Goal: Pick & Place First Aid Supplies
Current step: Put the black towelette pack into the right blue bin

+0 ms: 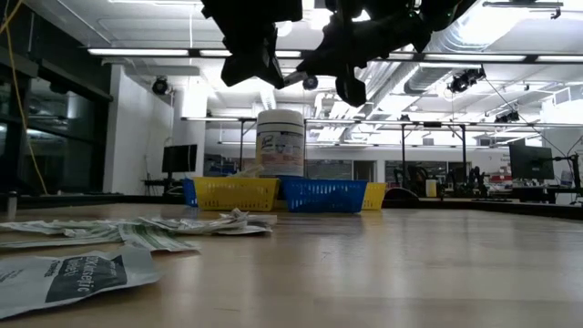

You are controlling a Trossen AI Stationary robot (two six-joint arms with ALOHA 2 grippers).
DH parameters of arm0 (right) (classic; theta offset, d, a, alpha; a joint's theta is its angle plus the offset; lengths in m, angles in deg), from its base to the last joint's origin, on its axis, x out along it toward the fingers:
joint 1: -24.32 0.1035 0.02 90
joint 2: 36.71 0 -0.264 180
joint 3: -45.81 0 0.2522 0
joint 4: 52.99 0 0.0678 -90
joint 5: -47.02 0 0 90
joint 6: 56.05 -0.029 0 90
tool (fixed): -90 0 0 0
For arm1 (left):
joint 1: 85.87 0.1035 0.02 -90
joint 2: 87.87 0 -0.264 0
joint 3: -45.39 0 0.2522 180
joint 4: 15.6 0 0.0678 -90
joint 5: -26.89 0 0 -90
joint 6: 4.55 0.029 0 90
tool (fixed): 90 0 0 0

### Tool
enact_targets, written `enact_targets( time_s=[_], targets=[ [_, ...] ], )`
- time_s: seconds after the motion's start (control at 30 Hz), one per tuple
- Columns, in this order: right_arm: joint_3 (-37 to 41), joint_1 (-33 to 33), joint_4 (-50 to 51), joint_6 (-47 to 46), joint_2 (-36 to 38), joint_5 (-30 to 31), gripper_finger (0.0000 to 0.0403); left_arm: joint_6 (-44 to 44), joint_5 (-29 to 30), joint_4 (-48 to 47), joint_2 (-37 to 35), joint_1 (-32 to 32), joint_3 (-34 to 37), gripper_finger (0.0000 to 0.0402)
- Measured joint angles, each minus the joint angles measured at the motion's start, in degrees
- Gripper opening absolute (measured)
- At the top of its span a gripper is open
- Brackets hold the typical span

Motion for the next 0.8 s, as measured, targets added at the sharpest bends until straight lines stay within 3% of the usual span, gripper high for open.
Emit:
enact_targets(
  time_s=[0.37,0.57,0.8],
  targets=[
    [0.00,0.00,0.00,1.66,0.02,-0.80,0.0001,-0.70,-0.36,0.27,-0.02,0.00,0.00,0.0008],
    [0.00,-0.82,0.16,2.32,0.07,-1.16,0.0000,-2.40,-1.11,1.54,-0.02,0.00,0.02,0.0072],
    [0.00,-5.17,3.04,4.63,0.07,-1.68,0.0000,-3.71,2.78,1.05,-0.28,-0.11,0.03,0.0143]
  ],
)
